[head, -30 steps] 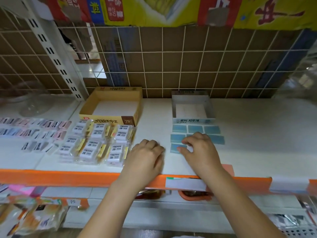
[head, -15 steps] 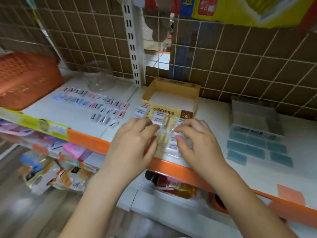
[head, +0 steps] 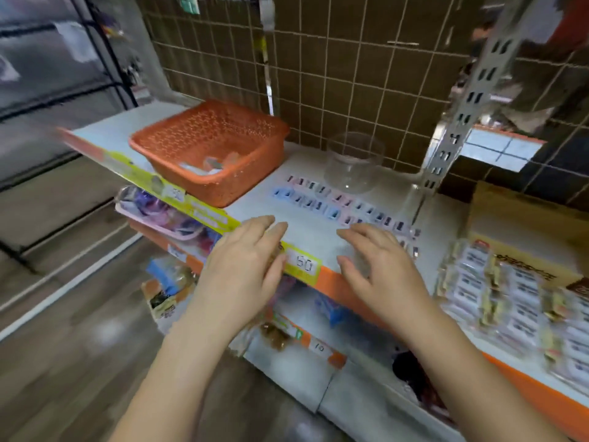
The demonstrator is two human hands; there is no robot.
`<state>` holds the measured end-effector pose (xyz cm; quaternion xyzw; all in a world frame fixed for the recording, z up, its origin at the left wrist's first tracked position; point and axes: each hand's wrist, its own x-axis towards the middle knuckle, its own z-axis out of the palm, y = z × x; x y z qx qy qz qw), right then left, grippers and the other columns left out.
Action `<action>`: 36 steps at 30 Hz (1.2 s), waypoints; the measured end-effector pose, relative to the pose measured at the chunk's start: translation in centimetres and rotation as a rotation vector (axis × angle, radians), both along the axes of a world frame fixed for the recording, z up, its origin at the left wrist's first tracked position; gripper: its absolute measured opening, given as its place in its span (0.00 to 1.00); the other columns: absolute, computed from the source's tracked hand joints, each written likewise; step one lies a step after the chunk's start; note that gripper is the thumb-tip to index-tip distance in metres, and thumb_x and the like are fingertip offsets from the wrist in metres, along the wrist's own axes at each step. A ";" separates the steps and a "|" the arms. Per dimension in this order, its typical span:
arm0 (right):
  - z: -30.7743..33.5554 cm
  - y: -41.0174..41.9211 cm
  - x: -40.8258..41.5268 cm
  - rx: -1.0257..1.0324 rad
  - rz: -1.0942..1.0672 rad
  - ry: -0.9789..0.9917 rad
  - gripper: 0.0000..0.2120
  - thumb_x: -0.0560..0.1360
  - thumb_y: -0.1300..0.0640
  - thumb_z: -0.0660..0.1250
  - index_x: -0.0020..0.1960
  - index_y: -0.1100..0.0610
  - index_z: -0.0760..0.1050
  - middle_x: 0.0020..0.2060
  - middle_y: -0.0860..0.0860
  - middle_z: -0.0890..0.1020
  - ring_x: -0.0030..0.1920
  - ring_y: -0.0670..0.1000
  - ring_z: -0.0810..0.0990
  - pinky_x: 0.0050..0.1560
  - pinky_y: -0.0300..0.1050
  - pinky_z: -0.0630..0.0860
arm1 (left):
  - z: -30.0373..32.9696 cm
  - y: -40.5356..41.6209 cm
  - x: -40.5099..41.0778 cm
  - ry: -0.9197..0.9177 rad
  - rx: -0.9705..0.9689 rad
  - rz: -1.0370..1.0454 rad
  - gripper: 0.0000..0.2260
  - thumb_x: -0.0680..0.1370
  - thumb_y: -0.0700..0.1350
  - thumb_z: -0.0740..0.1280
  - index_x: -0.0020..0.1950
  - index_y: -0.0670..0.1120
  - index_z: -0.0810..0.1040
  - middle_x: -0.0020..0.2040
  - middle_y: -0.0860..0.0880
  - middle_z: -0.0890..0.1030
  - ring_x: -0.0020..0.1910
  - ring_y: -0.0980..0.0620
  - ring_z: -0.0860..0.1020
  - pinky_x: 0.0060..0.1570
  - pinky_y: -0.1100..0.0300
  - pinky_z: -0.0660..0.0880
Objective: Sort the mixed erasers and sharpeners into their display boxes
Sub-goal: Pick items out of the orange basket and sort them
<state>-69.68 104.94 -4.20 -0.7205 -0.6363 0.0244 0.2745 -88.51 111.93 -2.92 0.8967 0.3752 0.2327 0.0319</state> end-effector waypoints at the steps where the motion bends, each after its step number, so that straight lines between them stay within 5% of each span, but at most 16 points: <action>1: 0.1 1.2 -0.6 -0.012 -0.006 0.002 0.21 0.71 0.51 0.60 0.58 0.59 0.77 0.56 0.59 0.79 0.56 0.62 0.77 0.58 0.54 0.72 | 0.1 1.1 -0.9 0.018 -0.003 0.017 0.21 0.73 0.49 0.57 0.59 0.39 0.77 0.57 0.40 0.78 0.55 0.41 0.78 0.53 0.46 0.76; 13: 2.5 16.1 -3.5 0.086 0.145 0.027 0.21 0.70 0.53 0.60 0.58 0.62 0.77 0.56 0.61 0.79 0.57 0.62 0.76 0.60 0.47 0.69 | 1.5 14.2 -6.9 0.050 0.006 0.192 0.23 0.72 0.51 0.56 0.60 0.38 0.76 0.58 0.37 0.77 0.57 0.38 0.76 0.56 0.43 0.73; 19: 4.3 22.7 -5.5 0.037 0.220 0.062 0.18 0.73 0.54 0.61 0.61 0.57 0.75 0.58 0.54 0.78 0.60 0.55 0.75 0.60 0.43 0.67 | 2.9 19.8 -10.4 0.072 0.034 0.222 0.26 0.73 0.53 0.55 0.61 0.37 0.75 0.58 0.37 0.77 0.58 0.37 0.75 0.59 0.43 0.71; 25: 4.8 29.1 -8.3 -0.228 0.252 0.091 0.18 0.76 0.56 0.64 0.66 0.52 0.71 0.62 0.47 0.75 0.61 0.48 0.73 0.56 0.39 0.67 | 3.0 26.4 -11.1 0.107 -0.101 0.096 0.24 0.73 0.54 0.59 0.61 0.40 0.76 0.58 0.41 0.79 0.60 0.40 0.74 0.61 0.50 0.69; 27: 4.8 31.4 -8.9 -0.316 0.229 0.046 0.16 0.74 0.56 0.66 0.62 0.53 0.75 0.59 0.49 0.77 0.57 0.49 0.75 0.55 0.42 0.71 | 3.0 28.5 -10.7 0.110 -0.249 0.043 0.20 0.75 0.54 0.61 0.59 0.43 0.78 0.57 0.45 0.80 0.58 0.44 0.75 0.58 0.55 0.69; 29: 4.4 33.5 -9.5 -0.401 0.207 -0.023 0.13 0.72 0.58 0.68 0.57 0.55 0.78 0.54 0.51 0.79 0.52 0.50 0.77 0.52 0.44 0.73 | 2.6 30.4 -9.8 0.202 -0.352 0.024 0.13 0.76 0.55 0.63 0.46 0.48 0.81 0.46 0.48 0.82 0.49 0.46 0.78 0.47 0.57 0.72; 32: 3.1 36.3 -10.1 -0.563 0.182 -0.057 0.12 0.69 0.59 0.71 0.52 0.56 0.80 0.51 0.53 0.81 0.48 0.52 0.79 0.50 0.47 0.77 | 2.3 32.3 -8.1 0.370 -0.440 0.012 0.22 0.74 0.60 0.64 0.27 0.46 0.69 0.26 0.50 0.71 0.34 0.47 0.74 0.31 0.57 0.64; 36: 1.9 38.0 -10.7 -0.689 0.166 -0.104 0.15 0.67 0.53 0.74 0.52 0.57 0.79 0.48 0.53 0.81 0.47 0.53 0.80 0.45 0.45 0.78 | 3.0 33.0 -6.7 0.540 -0.548 -0.132 0.25 0.73 0.64 0.63 0.26 0.46 0.65 0.33 0.49 0.74 0.28 0.53 0.68 0.25 0.63 0.58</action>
